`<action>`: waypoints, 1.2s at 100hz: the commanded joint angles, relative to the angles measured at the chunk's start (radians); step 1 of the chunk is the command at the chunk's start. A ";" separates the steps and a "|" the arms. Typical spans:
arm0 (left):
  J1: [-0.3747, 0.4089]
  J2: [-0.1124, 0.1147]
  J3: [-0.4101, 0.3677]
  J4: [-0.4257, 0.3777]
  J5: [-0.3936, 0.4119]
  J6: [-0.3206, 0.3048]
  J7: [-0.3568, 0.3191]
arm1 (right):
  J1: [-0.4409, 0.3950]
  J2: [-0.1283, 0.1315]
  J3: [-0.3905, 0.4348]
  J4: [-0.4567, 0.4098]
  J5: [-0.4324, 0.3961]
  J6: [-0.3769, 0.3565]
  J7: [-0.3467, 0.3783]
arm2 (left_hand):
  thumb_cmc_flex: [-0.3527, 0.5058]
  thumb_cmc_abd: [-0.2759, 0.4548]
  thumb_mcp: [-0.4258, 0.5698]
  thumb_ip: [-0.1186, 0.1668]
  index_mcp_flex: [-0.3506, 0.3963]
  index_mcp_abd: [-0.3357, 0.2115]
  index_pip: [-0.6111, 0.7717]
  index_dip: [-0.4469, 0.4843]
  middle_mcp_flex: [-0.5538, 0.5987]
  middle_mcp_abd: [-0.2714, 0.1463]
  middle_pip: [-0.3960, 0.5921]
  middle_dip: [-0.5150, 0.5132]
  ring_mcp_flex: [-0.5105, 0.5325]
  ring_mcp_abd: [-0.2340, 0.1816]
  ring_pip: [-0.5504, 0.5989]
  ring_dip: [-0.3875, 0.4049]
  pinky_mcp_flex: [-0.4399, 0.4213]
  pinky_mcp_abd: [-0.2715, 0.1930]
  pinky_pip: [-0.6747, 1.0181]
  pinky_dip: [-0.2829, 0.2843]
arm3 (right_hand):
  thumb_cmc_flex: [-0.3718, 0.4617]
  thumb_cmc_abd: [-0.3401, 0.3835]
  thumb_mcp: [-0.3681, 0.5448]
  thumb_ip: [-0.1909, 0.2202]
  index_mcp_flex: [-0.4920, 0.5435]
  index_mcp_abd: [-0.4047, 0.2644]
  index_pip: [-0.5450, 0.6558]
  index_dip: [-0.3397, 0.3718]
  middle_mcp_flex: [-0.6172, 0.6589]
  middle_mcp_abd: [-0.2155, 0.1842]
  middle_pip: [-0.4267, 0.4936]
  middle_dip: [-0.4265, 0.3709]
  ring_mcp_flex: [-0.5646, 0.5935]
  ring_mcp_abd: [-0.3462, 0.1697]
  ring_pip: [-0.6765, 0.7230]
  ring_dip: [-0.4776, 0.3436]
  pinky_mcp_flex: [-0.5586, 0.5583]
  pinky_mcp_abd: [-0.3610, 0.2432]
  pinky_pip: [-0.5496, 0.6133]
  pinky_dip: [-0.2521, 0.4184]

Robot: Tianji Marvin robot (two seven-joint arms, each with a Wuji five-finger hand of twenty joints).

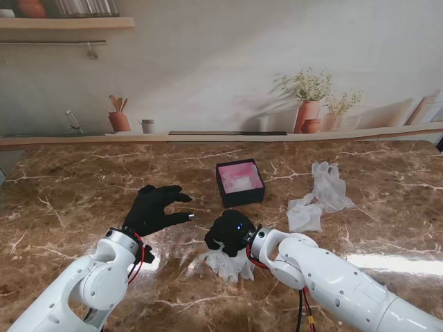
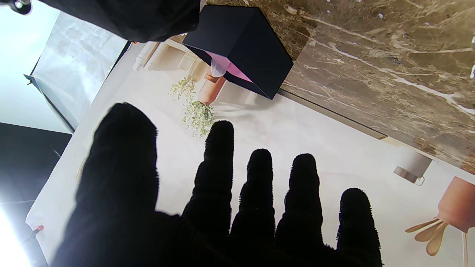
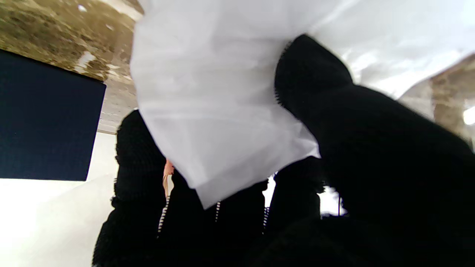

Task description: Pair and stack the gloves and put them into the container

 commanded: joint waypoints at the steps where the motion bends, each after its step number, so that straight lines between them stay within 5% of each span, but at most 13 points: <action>1: 0.003 0.000 0.001 0.002 0.000 -0.002 0.002 | -0.020 -0.005 0.016 0.007 0.015 -0.006 -0.012 | 0.027 0.039 -0.038 0.031 0.017 -0.029 0.020 0.017 0.005 -0.029 -0.022 -0.016 -0.024 -0.042 -0.036 -0.009 -0.022 0.010 -0.028 0.018 | 0.050 0.006 0.031 0.000 -0.023 0.000 0.000 -0.070 0.008 -0.037 0.038 0.034 -0.022 -0.027 0.038 0.017 -0.009 0.003 -0.014 -0.007; 24: 0.000 0.000 0.002 0.007 -0.001 -0.010 0.003 | -0.098 -0.025 0.145 0.019 0.064 -0.062 -0.098 | 0.026 0.045 -0.038 0.031 0.020 -0.031 0.022 0.020 0.007 -0.028 -0.022 -0.016 -0.022 -0.044 -0.036 -0.010 -0.021 0.011 -0.033 0.018 | 0.058 0.004 0.032 0.002 0.055 -0.007 0.031 -0.136 0.017 -0.032 0.040 0.050 -0.026 -0.024 0.053 0.021 -0.009 0.001 -0.021 -0.014; 49: 0.001 0.000 0.005 0.009 -0.005 -0.012 0.001 | -0.151 -0.029 0.219 0.092 0.067 -0.166 -0.238 | 0.029 0.047 -0.038 0.031 0.024 -0.030 0.024 0.022 0.008 -0.024 -0.022 -0.015 -0.023 -0.042 -0.036 -0.010 -0.022 0.013 -0.037 0.018 | 0.048 0.009 0.046 0.002 0.054 -0.037 0.041 -0.107 0.000 -0.057 0.044 0.086 -0.066 -0.033 0.019 0.008 -0.036 -0.010 -0.061 -0.026; 76: 0.005 0.000 0.003 0.008 -0.002 -0.017 0.005 | -0.303 0.003 0.378 -0.031 -0.006 -0.160 -0.180 | 0.029 0.047 -0.039 0.031 0.025 -0.029 0.025 0.024 0.009 -0.025 -0.021 -0.015 -0.023 -0.042 -0.036 -0.010 -0.022 0.013 -0.042 0.018 | 0.032 -0.035 0.042 -0.016 0.091 -0.062 0.006 -0.116 0.029 -0.067 -0.003 0.048 -0.153 -0.050 -0.165 -0.037 -0.103 -0.015 -0.145 -0.032; 104: -0.001 0.001 0.008 0.012 -0.002 -0.025 0.003 | -0.395 0.020 0.452 -0.117 -0.046 -0.144 -0.098 | 0.029 0.047 -0.039 0.031 0.023 -0.030 0.024 0.024 0.010 -0.025 -0.020 -0.015 -0.022 -0.045 -0.036 -0.010 -0.022 0.011 -0.045 0.019 | -0.025 -0.061 0.074 -0.027 0.076 -0.056 -0.005 -0.134 -0.075 -0.027 -0.111 0.006 -0.265 -0.054 -0.237 -0.139 -0.178 -0.019 -0.209 -0.005; 108: -0.002 0.000 0.010 0.013 -0.002 -0.025 0.003 | -0.401 0.021 0.458 -0.122 -0.040 -0.150 -0.075 | 0.030 0.047 -0.039 0.031 0.022 -0.030 0.024 0.024 0.009 -0.024 -0.021 -0.015 -0.023 -0.044 -0.036 -0.010 -0.021 0.010 -0.045 0.019 | -0.048 -0.062 0.072 -0.033 0.055 -0.051 0.001 -0.162 -0.145 -0.011 -0.125 -0.036 -0.316 -0.051 -0.254 -0.154 -0.208 -0.020 -0.238 0.007; 111: -0.004 0.001 0.012 0.013 -0.003 -0.025 0.003 | -0.406 0.021 0.463 -0.128 -0.033 -0.155 -0.048 | 0.029 0.045 -0.040 0.030 0.021 -0.032 0.023 0.024 0.007 -0.024 -0.022 -0.016 -0.024 -0.046 -0.036 -0.010 -0.022 0.010 -0.045 0.020 | -0.078 -0.057 0.060 -0.037 0.032 -0.044 0.005 -0.201 -0.205 0.002 -0.138 -0.149 -0.361 -0.048 -0.269 -0.168 -0.234 -0.017 -0.263 0.022; 120: -0.006 0.001 0.015 0.014 -0.004 -0.024 0.001 | -0.426 0.023 0.489 -0.154 0.001 -0.176 0.046 | 0.028 0.046 -0.040 0.031 0.018 -0.032 0.022 0.023 0.006 -0.028 -0.022 -0.016 -0.024 -0.046 -0.037 -0.010 -0.021 0.010 -0.045 0.020 | -0.254 -0.012 -0.021 -0.051 -0.025 0.001 -0.023 -0.293 -0.399 0.054 -0.277 -0.315 -0.527 -0.038 -0.363 -0.243 -0.334 0.004 -0.353 0.034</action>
